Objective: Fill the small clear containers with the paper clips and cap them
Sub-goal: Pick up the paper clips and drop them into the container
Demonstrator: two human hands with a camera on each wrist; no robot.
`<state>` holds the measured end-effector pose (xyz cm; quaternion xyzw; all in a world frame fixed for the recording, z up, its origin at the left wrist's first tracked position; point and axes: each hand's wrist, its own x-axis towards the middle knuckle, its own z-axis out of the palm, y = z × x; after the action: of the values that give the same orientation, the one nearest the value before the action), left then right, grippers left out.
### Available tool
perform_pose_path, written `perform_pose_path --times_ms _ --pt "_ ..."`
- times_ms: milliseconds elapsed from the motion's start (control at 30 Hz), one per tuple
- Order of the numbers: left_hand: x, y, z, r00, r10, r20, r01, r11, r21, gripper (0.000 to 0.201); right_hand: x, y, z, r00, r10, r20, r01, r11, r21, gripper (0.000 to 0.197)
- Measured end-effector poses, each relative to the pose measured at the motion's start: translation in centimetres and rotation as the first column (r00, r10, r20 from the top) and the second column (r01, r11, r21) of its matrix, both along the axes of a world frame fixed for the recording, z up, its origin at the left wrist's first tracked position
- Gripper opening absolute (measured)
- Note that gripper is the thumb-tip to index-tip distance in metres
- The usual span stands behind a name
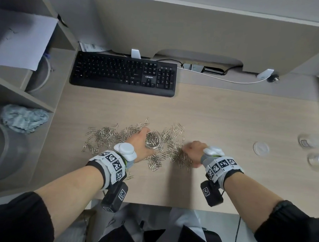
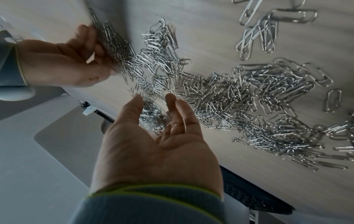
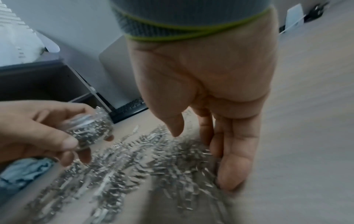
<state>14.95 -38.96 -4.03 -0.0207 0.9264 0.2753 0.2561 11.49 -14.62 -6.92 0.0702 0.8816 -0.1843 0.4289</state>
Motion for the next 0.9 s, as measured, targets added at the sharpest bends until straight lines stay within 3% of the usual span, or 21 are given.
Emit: perform_pose_path --times_ms 133,200,367,467,533,667,900 --pt "0.0 -0.5 0.0 1.0 0.014 0.018 -0.014 1.0 -0.001 0.071 -0.4 -4.1 0.1 0.993 0.065 -0.102 -0.068 0.997 -0.027 0.035" --pt "-0.1 -0.8 0.1 1.0 0.013 0.017 -0.013 1.0 -0.007 0.072 -0.5 -4.9 0.1 0.969 0.153 -0.194 -0.149 0.988 0.033 0.035" --pt "-0.2 -1.3 0.2 1.0 0.021 0.012 -0.021 1.0 -0.005 0.073 -0.3 -3.5 0.7 0.91 0.382 -0.16 -0.349 0.916 0.2 0.083" --pt "-0.1 -1.1 0.2 1.0 0.019 0.002 -0.019 1.0 -0.006 0.072 1.2 -4.3 0.9 0.862 0.501 -0.077 -0.464 0.842 0.275 0.093" --pt "0.0 -1.1 0.1 1.0 0.025 0.007 -0.025 1.0 -0.004 0.07 2.2 -5.6 0.6 0.84 0.538 -0.069 -0.49 0.807 0.329 0.086" --pt "0.0 -1.3 0.0 0.999 0.035 0.017 -0.035 0.999 -0.017 0.07 1.5 -7.8 0.2 0.862 0.476 -0.172 -0.414 0.859 0.3 0.037" --pt "-0.1 -1.8 -0.1 0.999 0.048 0.024 -0.047 0.998 -0.031 0.073 -0.8 -7.2 -0.6 0.861 0.477 -0.175 -0.463 0.879 0.119 0.038"
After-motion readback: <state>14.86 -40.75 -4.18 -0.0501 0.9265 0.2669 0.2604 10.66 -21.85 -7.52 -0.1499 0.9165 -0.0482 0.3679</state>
